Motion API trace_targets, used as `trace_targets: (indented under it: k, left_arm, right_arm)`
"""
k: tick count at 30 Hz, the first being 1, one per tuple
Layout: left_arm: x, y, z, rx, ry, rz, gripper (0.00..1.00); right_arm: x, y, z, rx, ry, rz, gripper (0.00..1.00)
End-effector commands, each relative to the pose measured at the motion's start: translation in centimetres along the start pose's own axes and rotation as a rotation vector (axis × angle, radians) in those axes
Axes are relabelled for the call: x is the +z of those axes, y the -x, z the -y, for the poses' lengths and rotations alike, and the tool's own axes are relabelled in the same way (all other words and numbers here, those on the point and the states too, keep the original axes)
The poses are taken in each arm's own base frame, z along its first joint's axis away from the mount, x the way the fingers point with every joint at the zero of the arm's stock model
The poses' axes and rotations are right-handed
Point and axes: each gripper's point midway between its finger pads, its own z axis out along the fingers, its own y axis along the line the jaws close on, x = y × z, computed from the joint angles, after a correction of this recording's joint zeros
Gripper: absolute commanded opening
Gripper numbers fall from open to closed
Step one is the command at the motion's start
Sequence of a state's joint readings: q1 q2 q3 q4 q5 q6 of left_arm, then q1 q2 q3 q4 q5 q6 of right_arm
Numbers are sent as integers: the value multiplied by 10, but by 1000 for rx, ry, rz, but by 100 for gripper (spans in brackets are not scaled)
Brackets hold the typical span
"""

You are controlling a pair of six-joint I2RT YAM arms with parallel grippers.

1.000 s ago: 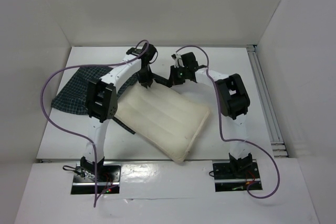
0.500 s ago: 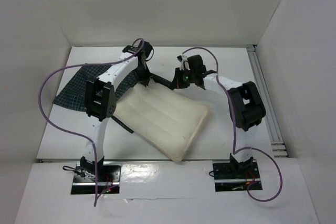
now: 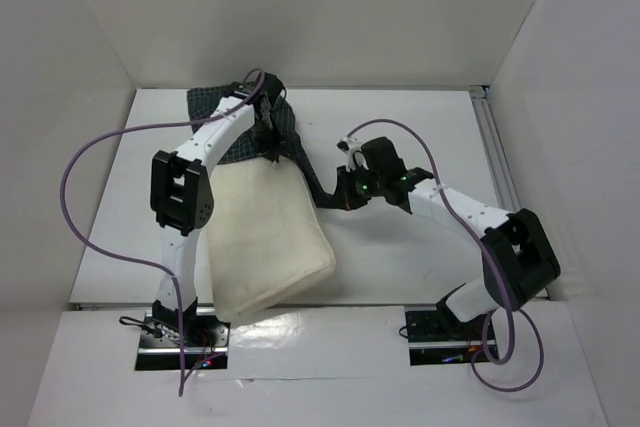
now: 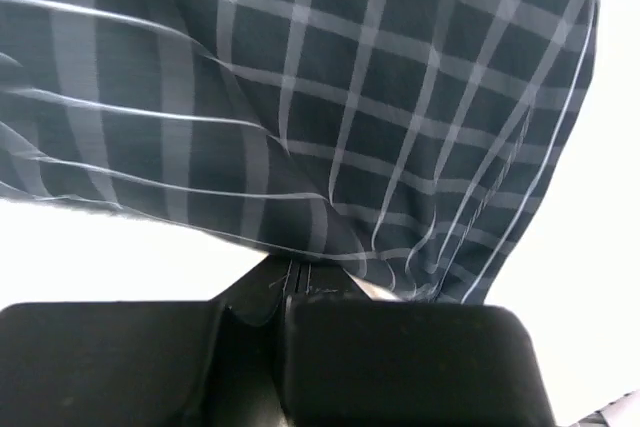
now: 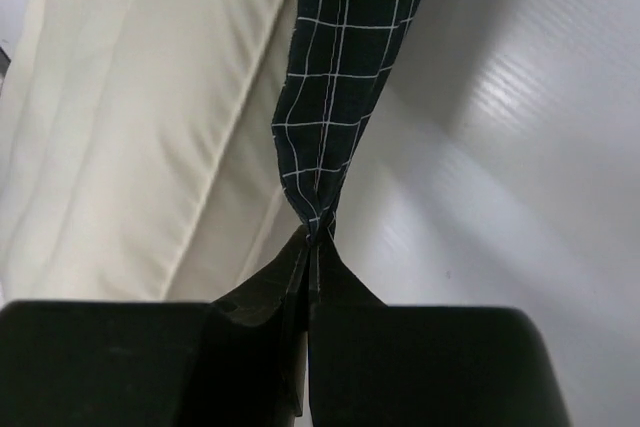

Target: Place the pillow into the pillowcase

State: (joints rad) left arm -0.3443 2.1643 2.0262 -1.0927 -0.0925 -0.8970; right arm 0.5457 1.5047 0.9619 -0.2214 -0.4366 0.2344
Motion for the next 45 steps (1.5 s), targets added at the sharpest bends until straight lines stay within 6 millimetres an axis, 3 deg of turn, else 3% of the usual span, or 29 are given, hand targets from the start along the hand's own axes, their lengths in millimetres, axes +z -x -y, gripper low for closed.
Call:
trace_targets:
  k: [1, 3, 7, 8, 12, 13, 15, 16, 19, 21, 24, 25, 26, 27, 28, 29, 30, 31, 32, 33, 34, 35, 38, 39, 40, 41, 42, 43, 45]
  left_arm:
    - [-22, 71, 0, -108, -39, 274, 0]
    - [-9, 65, 13, -86, -44, 253, 0]
    - [1, 45, 32, -4, -88, 185, 0]
    - [0, 40, 35, 34, -94, 178, 0]
    - [-12, 23, 42, 144, -149, 152, 34]
    - [-19, 19, 46, 174, -168, 153, 52]
    - [-34, 11, 51, 248, -218, 143, 61]
    - [-40, 7, 51, 270, -234, 132, 65]
    - [-68, -6, 62, 368, -345, 83, 66]
    - [-102, -23, 70, 444, -460, 21, 66]
    - [-132, -16, 67, 461, -522, 55, 48]
    - [-135, -13, 56, 424, -513, 54, 43]
    - [-156, 6, 38, 360, -532, 110, 39]
    - [-163, 20, 30, 290, -546, 146, 36]
    - [-152, 25, 10, 228, -513, 142, 36]
    - [-152, 51, -20, 129, -485, 190, 37]
    - [-169, 61, -37, 46, -499, 238, 40]
    - [-157, 65, -55, -18, -487, 231, 43]
    - [-157, 73, -70, -65, -489, 247, 46]
    - [-156, 87, -95, -147, -470, 275, 49]
    - [-161, 91, -109, -175, -457, 306, 51]
    - [-152, 95, -127, -215, -437, 313, 54]
    - [-129, 90, -154, -278, -382, 281, 57]
    - [-124, 95, -164, -299, -375, 295, 58]
    - [-119, 94, -170, -314, -373, 285, 58]
    - [-106, 88, -176, -332, -367, 255, 59]
    - [-100, 87, -183, -346, -360, 254, 59]
    - [-97, 91, -191, -371, -384, 255, 59]
    - [-85, 85, -200, -407, -403, 227, 62]
  right_arm:
    - [-28, -53, -6, 63, 0, -146, 0]
    - [-29, -67, -1, 83, -16, -168, 0]
    - [-30, -64, 10, 101, -94, -157, 0]
    - [-34, -64, 12, 117, -122, -161, 6]
    - [-50, -42, 20, 101, -230, -119, 65]
    - [-58, -24, 20, 84, -266, -71, 67]
    - [-71, -12, 24, 79, -332, -51, 77]
    - [-78, 5, 20, 58, -336, -16, 78]
    - [-89, 33, 8, 40, -330, 45, 83]
    - [-92, 49, 0, 19, -304, 74, 83]
    - [-84, 52, -14, -17, -273, 53, 83]
    - [-82, 54, -16, -29, -285, 55, 84]
    - [-74, 56, -28, -66, -268, 43, 84]
    - [-68, 59, -35, -84, -260, 46, 85]
    - [-62, 61, -39, -100, -267, 43, 85]
    - [-47, 65, -59, -141, -238, 35, 87]
    - [-37, 69, -71, -166, -226, 40, 89]
    - [-28, 72, -82, -173, -223, 39, 91]
    - [-27, 98, -100, -198, -226, 103, 93]
    - [4, 84, -112, -230, -222, 35, 94]
    - [16, 86, -121, -246, -224, 25, 96]
    - [40, 93, -134, -271, -247, 12, 96]
    - [80, 101, -152, -306, -244, -4, 98]
    - [80, 128, -182, -326, -189, 66, 100]
    - [116, 115, -169, -327, -213, 13, 100]
    - [127, 116, -171, -326, -205, 9, 100]
    - [131, 127, -189, -332, -158, 47, 100]
    - [155, 118, -180, -332, -166, 29, 100]
    - [172, 110, -168, -309, -176, 23, 100]
